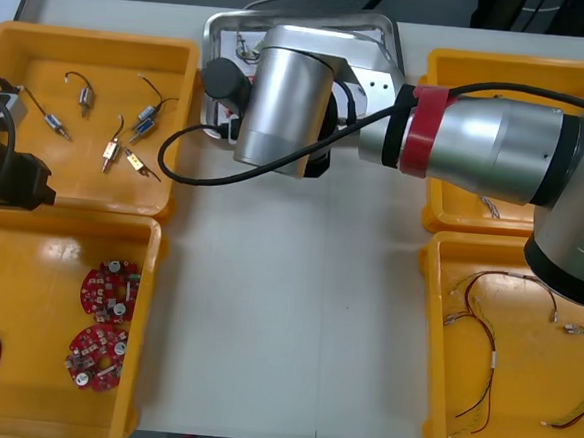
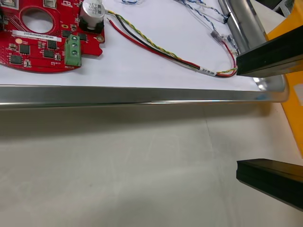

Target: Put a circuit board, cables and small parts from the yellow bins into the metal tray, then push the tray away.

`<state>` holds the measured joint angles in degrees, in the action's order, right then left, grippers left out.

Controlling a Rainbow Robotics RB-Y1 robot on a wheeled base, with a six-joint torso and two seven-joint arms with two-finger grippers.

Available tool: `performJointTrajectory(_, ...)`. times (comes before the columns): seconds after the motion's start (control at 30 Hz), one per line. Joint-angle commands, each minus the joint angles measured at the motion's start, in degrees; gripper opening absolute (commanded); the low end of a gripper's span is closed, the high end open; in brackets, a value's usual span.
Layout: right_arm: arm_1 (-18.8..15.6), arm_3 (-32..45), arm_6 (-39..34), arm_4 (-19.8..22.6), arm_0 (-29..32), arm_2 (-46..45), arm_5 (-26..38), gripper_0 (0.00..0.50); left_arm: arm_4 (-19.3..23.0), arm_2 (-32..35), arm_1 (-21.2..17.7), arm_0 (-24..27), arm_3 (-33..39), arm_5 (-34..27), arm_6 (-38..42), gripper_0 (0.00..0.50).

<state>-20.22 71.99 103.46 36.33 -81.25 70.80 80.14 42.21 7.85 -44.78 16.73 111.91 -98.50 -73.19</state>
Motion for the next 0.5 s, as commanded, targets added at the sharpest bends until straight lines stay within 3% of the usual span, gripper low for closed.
performJointTrajectory(0.03, -3.34, 7.90, -7.22, 0.32, 0.12, -4.36, 4.49, 0.500, -0.55, 1.12, 0.39, -1.00, 0.68, 0.59, -7.84, 0.500)
performJointTrajectory(0.27, -8.26, 17.57, -21.10, 1.37, 2.94, -5.41, 9.86, 0.500, -0.55, 1.12, 0.39, -1.00, 0.68, 0.59, -7.84, 0.500)
performJointTrajectory(0.5, -14.32, 24.25, -34.02, 9.37, 6.10, -9.37, 12.41, 0.500, -0.55, 1.12, 0.39, -1.00, 0.68, 0.59, -7.84, 0.500)
